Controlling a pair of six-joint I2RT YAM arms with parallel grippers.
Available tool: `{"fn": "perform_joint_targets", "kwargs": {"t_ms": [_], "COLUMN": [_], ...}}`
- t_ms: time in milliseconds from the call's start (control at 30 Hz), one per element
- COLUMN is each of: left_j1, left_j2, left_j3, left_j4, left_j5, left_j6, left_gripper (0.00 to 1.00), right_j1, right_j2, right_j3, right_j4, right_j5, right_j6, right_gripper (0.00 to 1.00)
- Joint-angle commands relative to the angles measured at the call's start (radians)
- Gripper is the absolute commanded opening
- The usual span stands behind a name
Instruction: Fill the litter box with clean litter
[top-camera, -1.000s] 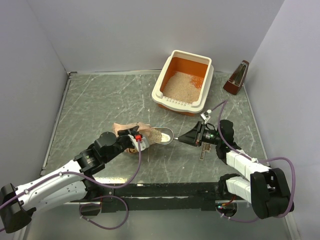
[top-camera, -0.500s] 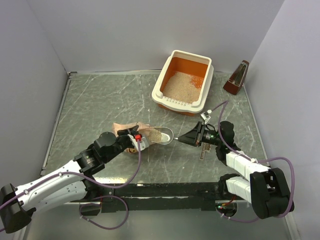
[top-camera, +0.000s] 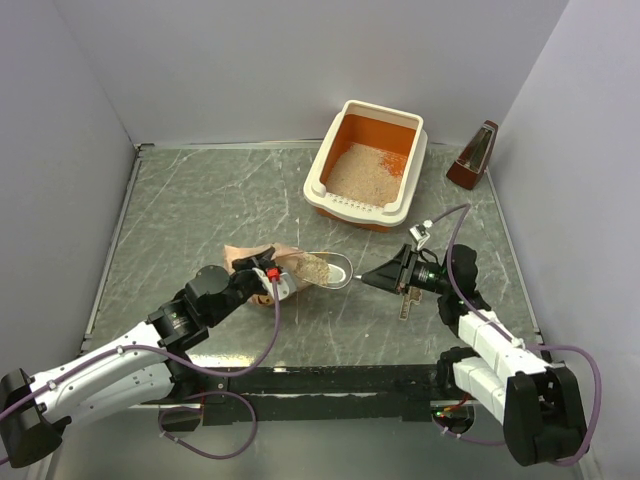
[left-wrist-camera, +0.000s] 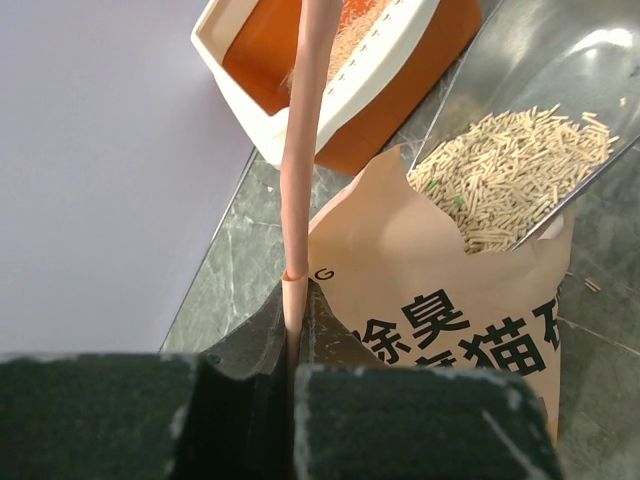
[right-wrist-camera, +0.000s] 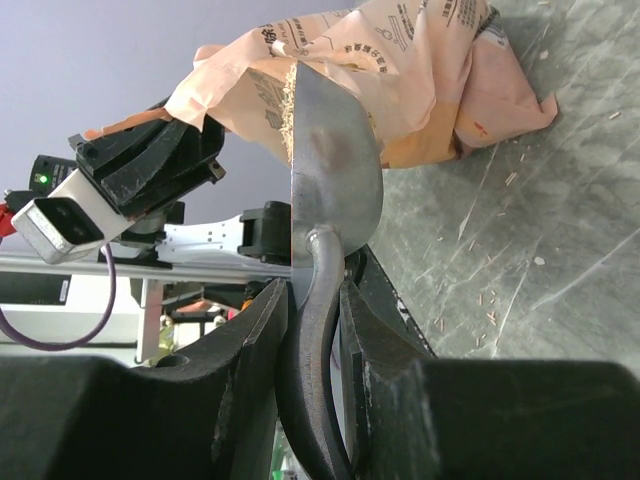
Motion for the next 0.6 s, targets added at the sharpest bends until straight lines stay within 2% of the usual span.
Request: {"fn": "perform_joint_targets", "kwargs": {"t_ms": [0,233,567], "left_j1": [-0.013,-0.015,-0.018], "left_j2": [-0.025,-0.014,0.015], "left_j3": [0.012,0.011,0.026], "left_j4": [0.163,0.184,0.253], "left_j5": [0.012,-0.003,-0.131], "left_j6": [-0.008,-0.016,-0.036], "left_gripper": [0.01,0.01,0.01], "right_j1": [-0.019,-0.027,-0.042], "right_j2": [-0.046,-0.109,-0.21], "right_j3": [0.006,-0.008,0.04], "right_j4": [0.03,0.031,-0.154], "right_j5": [-0.022,-0.011,0.038], "right_j6": [0.008,0.076,0.038], "right_gripper": [0.0,0.0,0.0]}}
